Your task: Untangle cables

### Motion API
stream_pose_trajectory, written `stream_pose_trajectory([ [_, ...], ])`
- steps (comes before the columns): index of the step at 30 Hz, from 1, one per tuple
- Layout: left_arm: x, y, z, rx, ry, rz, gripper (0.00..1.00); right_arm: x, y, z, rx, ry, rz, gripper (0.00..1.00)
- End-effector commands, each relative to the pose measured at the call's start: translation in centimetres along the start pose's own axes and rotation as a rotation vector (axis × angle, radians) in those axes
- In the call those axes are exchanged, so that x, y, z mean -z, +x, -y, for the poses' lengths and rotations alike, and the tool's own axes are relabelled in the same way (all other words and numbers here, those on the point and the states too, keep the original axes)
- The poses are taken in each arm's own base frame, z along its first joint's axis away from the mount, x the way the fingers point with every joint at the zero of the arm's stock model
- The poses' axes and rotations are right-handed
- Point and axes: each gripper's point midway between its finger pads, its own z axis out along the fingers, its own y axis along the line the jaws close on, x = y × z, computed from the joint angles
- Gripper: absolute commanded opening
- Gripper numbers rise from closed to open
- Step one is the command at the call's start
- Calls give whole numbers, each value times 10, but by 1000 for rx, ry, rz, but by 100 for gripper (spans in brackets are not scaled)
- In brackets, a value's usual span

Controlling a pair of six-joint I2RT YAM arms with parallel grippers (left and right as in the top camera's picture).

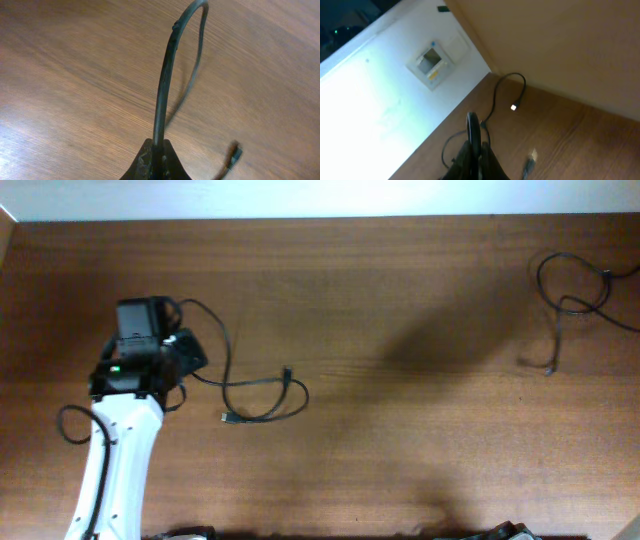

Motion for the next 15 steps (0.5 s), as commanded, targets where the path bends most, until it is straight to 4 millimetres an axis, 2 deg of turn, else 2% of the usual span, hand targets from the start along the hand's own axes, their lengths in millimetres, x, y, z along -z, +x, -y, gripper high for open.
stream_pose_trajectory([
  [1, 6, 8, 28, -101, 68, 1, 0, -14, -29, -5, 4, -58, 92, 4],
  [2, 7, 11, 36, -122, 82, 0, 0, -17, -51, -12, 42, -91, 166, 4],
  [5, 9, 16, 51, -158, 111, 1, 0, -18, -89, -28, 135, -145, 294, 4],
  [7, 9, 18, 54, -167, 117, 0, 0, -21, -98, -30, 245, -138, 323, 4],
  [9, 10, 18, 55, -169, 118, -1, 0, -33, -80, -16, 339, -92, 254, 4],
  [12, 10, 18, 55, -168, 118, 0, 0, -57, -28, 19, 276, -19, 43, 4],
  [14, 10, 18, 55, -168, 118, -1, 0, -68, -6, 34, 239, 3, -34, 4],
  [15, 10, 19, 55, -169, 119, -2, 0, -78, 13, 47, 206, 20, -94, 4],
])
